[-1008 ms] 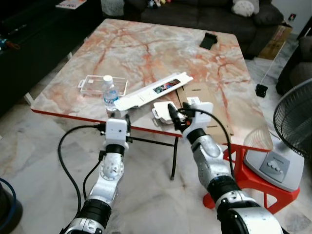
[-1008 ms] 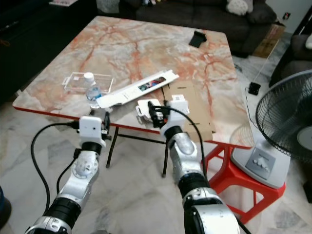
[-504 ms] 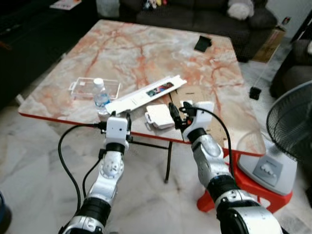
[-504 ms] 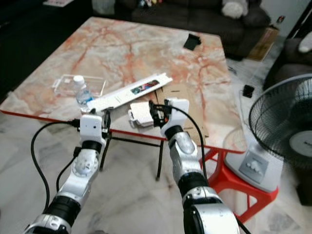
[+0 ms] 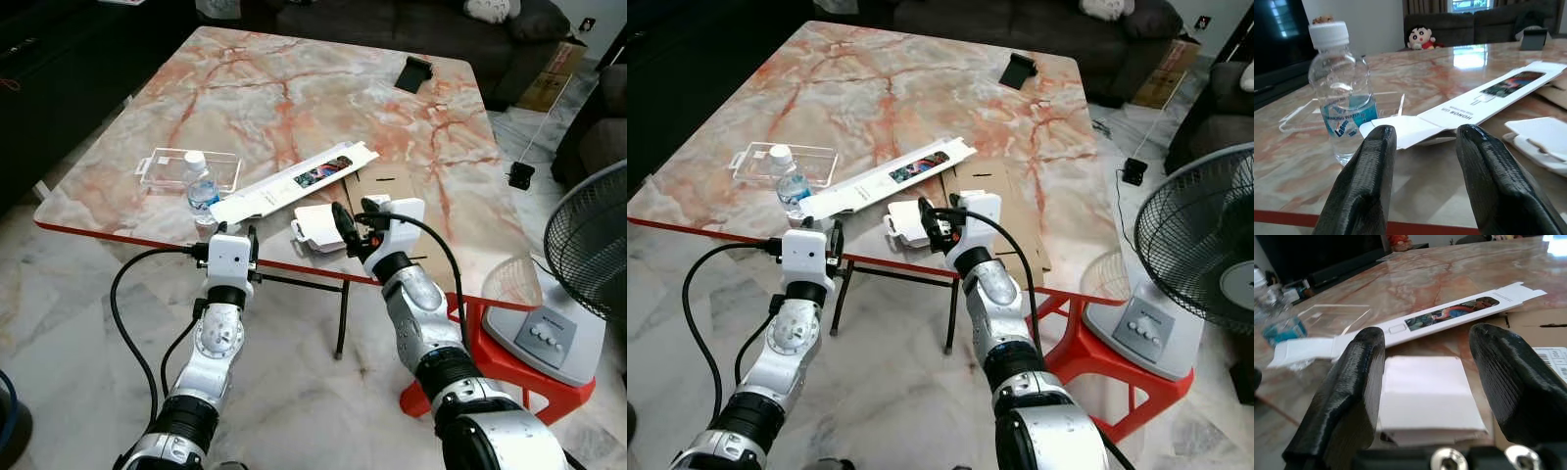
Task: Picking trash to rubbish bin
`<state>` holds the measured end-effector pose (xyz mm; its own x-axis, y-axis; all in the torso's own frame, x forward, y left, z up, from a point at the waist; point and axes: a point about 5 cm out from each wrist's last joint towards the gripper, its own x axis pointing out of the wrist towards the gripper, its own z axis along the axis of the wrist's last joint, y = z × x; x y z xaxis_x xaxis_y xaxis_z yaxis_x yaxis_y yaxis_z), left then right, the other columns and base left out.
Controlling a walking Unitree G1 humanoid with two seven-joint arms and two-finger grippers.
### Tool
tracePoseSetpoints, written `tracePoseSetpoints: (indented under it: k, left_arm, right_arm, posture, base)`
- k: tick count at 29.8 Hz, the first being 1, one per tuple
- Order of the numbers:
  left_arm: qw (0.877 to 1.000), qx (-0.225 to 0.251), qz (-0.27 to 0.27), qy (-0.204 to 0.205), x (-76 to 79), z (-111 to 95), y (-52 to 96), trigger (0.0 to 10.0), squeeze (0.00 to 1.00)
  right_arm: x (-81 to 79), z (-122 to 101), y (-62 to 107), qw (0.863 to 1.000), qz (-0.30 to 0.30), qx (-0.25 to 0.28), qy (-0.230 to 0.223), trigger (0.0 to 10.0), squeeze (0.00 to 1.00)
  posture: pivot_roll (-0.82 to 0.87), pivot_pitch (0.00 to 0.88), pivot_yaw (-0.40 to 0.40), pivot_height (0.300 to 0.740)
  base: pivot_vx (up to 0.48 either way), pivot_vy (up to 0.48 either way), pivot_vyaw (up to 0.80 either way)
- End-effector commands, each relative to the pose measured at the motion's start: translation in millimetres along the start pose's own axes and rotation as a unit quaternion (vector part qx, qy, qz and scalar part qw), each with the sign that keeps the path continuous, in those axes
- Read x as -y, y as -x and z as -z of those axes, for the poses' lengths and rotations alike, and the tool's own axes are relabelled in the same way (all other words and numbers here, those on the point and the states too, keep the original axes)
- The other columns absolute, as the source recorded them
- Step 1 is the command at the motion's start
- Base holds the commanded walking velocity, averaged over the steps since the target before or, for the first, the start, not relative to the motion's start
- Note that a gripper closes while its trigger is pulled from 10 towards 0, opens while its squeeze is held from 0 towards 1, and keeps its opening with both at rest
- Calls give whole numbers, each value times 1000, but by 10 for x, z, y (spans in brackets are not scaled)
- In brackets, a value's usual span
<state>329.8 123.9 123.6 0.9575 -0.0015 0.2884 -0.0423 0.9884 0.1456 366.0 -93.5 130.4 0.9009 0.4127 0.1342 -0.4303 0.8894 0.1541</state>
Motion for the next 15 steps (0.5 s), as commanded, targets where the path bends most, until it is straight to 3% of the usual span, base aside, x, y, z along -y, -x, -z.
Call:
tracePoseSetpoints:
  k: [1, 12, 15]
  left_arm:
    - [1000, -8, 8, -3, 32, 29, 7, 10000, 0]
    - [997, -71, 28, -10, 13, 289, 163, 10000, 0]
    - [995, -96, 15, -24, -123, 414, 249, 10000, 0]
  right_arm:
    - [26, -4, 22, 1000, -9, -4, 20, 10000, 0]
    - [-10, 38, 46, 998, -27, -14, 49, 10000, 0]
    - [-18, 40, 41, 998, -27, -14, 50, 10000, 0]
  posture:
    - [90, 138, -97, 740]
    - [86, 147, -92, 740]
    - [89, 153, -92, 740]
  base:
    - [0, 0, 0]
    - [0, 0, 0]
    - [0, 0, 0]
